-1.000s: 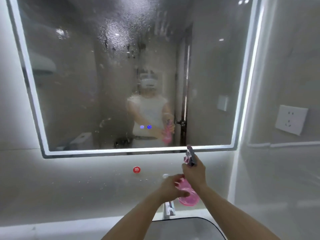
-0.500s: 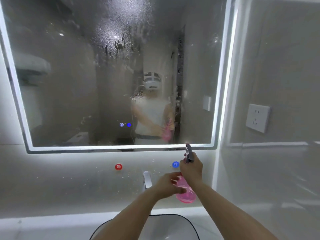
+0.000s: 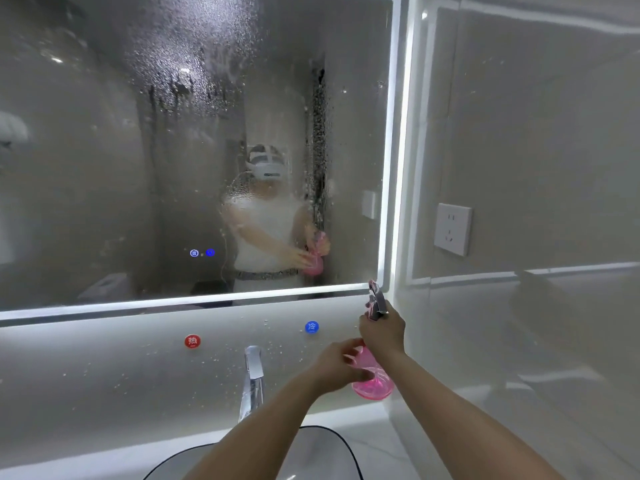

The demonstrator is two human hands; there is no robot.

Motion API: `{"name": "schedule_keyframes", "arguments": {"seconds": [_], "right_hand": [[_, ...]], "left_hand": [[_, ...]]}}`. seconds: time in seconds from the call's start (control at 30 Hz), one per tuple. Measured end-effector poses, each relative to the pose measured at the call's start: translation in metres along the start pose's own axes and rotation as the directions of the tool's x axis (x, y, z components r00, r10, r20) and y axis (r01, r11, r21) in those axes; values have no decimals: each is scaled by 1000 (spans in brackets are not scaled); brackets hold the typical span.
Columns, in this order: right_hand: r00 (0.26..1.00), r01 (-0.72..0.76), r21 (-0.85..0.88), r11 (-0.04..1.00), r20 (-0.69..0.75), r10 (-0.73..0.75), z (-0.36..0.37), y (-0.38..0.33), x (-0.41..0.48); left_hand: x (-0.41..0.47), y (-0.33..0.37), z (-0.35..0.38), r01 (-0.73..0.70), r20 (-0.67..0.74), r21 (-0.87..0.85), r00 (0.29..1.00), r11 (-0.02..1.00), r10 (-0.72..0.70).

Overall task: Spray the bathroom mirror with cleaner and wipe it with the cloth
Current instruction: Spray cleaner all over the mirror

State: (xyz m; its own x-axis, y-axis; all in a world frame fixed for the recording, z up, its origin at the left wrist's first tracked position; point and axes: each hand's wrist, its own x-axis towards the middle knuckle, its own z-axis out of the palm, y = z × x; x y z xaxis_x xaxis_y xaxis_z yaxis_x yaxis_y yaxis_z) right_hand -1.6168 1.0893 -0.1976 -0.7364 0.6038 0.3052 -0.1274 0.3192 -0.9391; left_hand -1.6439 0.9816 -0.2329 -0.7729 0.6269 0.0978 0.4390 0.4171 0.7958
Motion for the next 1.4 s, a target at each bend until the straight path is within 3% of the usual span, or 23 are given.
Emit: {"name": "schedule_keyframes", "arguments": {"seconds": [0.17,0.33,0.5,0.6,0.7,0.77,0.9,1.07,1.23,1.3,1.4], "right_hand": [[997,32,-67,997,71,-27,-4,4,-1],[999,44,-1,999,-11,-44,-2,8,-4],[993,-12,63,998,120,4,-5,9,-11],[975,-94,157,983,213,59,-4,11,-18],[921,-188,289,939,383,67,6,23,-32],[873,-228,325,918,485,45,16,28,-45],[787,-320,334,886,615,52,46,26,-72],[727,-322,322,890,687,15,72,26,-87],[705,-382,353,854,709,22,83,21,-81],[723,-354,360,863,691,8,86,13,-77],[722,-161,266,951,688,-70,90,-1,-73]], "left_hand": [[-2,-3,2,-4,-5,13,1000,1000,4],[-8,-3,3,-14,-13,-8,1000,1000,14],[-24,-6,-14,-1,-17,-53,1000,999,0],[-35,-5,-37,1,-143,-222,989,975,-33],[-42,-8,-60,-49,-335,-482,933,875,-133],[-48,-12,-71,-47,-353,-537,919,842,-173],[-66,-25,-82,-3,-309,-544,931,839,-196],[-89,-35,-95,3,-362,-487,909,873,-204],[-99,-42,-116,15,-392,-437,897,899,-205],[-101,-44,-121,33,-388,-386,901,922,-195],[-104,-50,-126,37,-400,-360,897,932,-190]]}}
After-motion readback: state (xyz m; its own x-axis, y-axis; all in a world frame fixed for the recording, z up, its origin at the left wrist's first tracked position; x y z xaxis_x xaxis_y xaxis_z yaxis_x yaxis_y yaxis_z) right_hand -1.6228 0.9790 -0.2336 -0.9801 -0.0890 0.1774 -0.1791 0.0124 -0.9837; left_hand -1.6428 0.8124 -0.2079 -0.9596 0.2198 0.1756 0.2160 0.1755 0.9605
